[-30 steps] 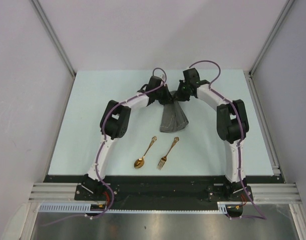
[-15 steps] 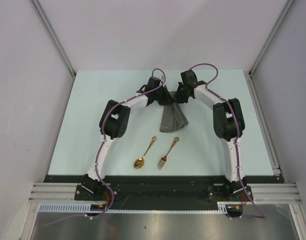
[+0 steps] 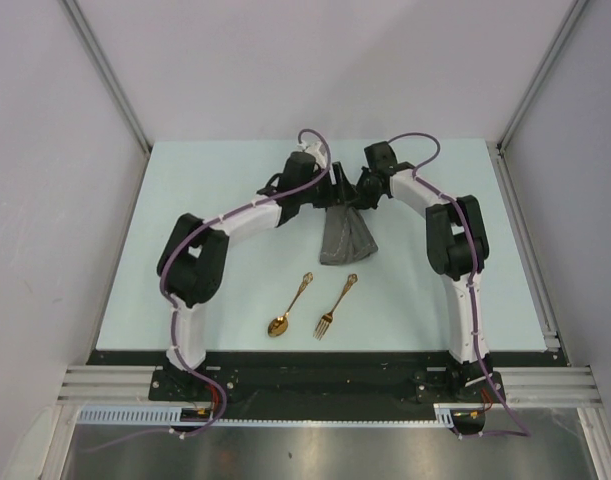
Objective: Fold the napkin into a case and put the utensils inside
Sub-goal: Fold the 2/3-rectangle-folded napkin at the center of the board.
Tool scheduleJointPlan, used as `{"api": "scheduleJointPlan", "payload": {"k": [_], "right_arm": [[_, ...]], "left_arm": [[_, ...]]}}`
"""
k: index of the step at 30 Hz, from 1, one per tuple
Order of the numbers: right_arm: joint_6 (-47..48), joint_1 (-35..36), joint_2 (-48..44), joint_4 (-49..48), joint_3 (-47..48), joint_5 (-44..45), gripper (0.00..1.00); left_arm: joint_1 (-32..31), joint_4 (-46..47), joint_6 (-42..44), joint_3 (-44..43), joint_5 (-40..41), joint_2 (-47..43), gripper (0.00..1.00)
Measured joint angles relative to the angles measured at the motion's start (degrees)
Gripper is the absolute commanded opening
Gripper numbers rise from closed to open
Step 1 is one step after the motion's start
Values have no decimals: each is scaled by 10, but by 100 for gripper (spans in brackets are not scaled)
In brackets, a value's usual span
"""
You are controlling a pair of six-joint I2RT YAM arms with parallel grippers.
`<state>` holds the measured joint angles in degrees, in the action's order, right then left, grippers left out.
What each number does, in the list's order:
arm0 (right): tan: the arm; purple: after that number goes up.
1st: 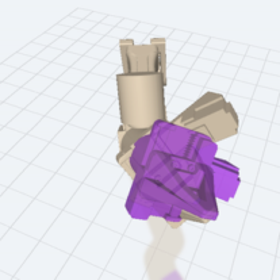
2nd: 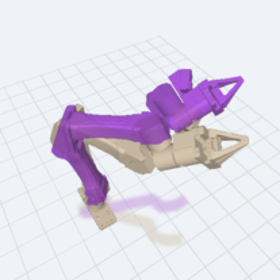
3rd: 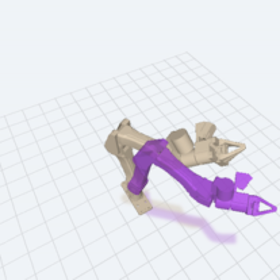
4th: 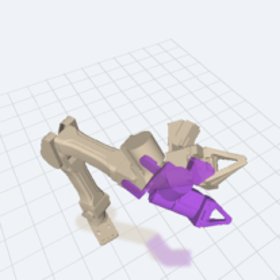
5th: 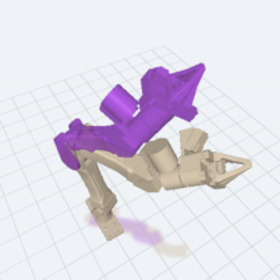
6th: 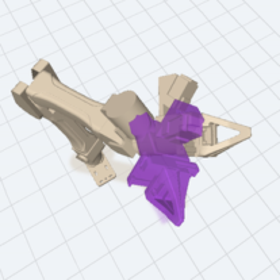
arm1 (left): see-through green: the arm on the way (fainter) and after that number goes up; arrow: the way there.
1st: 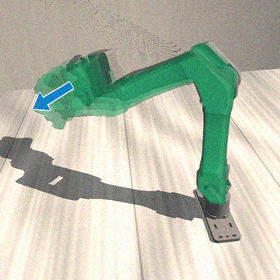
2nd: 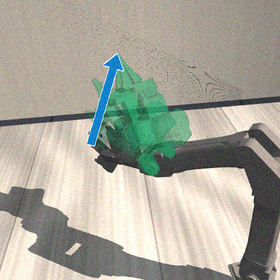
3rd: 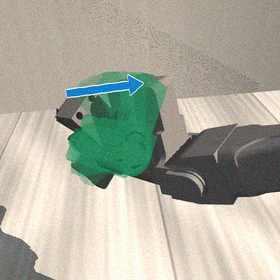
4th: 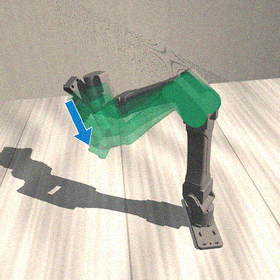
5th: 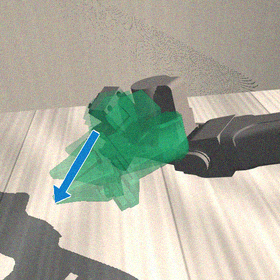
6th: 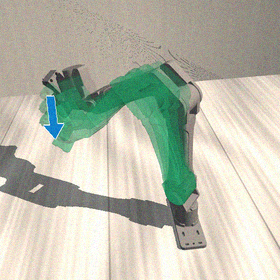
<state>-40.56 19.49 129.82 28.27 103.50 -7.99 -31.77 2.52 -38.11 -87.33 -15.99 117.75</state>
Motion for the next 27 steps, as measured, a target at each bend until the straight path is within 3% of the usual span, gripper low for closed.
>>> {"api": "scheduleJointPlan", "payload": {"k": [5, 7, 9, 13, 16, 19, 27], "right_arm": [[-21, 0, 0, 4, 0, 2, 13], [-28, 0, 0, 6, 0, 0, 13], [-32, 0, 0, 7, 0, -2, 13], [-31, 0, 0, 4, -2, -8, 16], [-19, -6, 0, -14, -17, -30, 28], [-9, -18, -11, -58, -54, -62, 31], [32, -78, -30, -121, -125, -158, 57]], "left_arm": [[-70, 35, 34, 64, 64, -48, 79], [-98, 36, 48, 84, 95, -48, 75], [-118, 30, 54, 104, 113, -48, 65], [-104, 51, 43, 145, 92, -53, 62], [-68, 65, 30, 177, 65, -59, 63], [-41, 67, 26, 178, 52, -60, 63], [-45, 70, 16, 181, 3, -69, 60]]}}
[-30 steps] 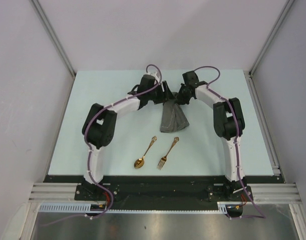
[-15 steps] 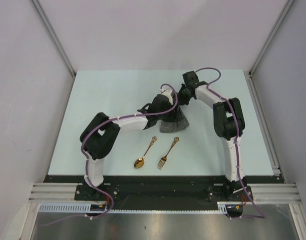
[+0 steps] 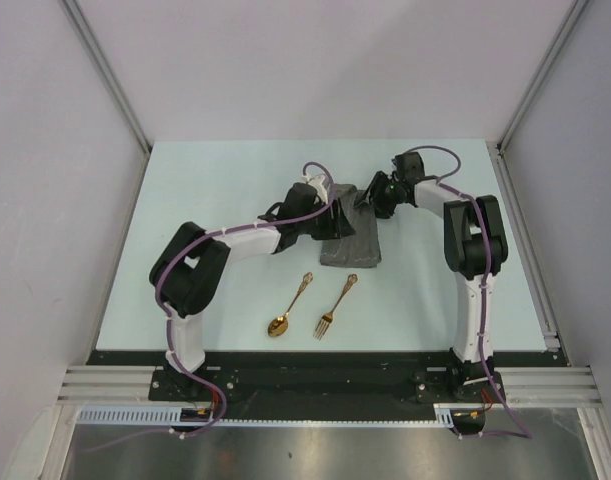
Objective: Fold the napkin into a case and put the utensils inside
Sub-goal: Fold the 2/3-rectangle-folded napkin at the center of the board.
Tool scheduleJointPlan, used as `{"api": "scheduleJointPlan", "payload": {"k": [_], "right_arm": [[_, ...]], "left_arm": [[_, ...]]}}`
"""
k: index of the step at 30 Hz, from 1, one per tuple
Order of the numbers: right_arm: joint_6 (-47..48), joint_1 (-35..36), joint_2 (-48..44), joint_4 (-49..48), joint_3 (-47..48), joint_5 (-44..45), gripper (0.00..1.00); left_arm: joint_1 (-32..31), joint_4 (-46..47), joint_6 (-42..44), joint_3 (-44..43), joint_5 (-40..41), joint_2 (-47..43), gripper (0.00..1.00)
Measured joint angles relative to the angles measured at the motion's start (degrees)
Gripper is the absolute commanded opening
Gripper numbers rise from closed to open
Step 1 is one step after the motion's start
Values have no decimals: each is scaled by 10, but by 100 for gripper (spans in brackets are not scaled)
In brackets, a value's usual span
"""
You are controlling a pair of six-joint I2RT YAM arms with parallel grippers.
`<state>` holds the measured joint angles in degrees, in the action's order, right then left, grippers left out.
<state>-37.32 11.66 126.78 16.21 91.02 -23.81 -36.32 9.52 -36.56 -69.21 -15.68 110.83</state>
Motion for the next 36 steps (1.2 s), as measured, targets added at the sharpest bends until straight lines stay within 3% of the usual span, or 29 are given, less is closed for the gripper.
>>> {"api": "scheduleJointPlan", "payload": {"k": [4, 10, 22, 28, 35, 36], "right_arm": [[12, -30, -12, -40, -35, -47, 64], [11, -66, -15, -101, -67, -94, 66], [-64, -101, 28, -251, -90, -182, 61], [-80, -103, 49, -289, -82, -203, 51], [-99, -103, 76, -347, -80, -219, 36], [-101, -103, 79, -356, -80, -221, 30]], "left_arm": [[-1, 3, -10, 0, -23, 0, 59], [-1, 3, -20, 0, -42, 0, 58], [24, 3, -41, -28, -70, 16, 54], [51, -12, -45, -52, -72, 29, 56], [68, -95, -23, -185, -64, 112, 59], [70, -106, -19, -202, -62, 123, 59]]}}
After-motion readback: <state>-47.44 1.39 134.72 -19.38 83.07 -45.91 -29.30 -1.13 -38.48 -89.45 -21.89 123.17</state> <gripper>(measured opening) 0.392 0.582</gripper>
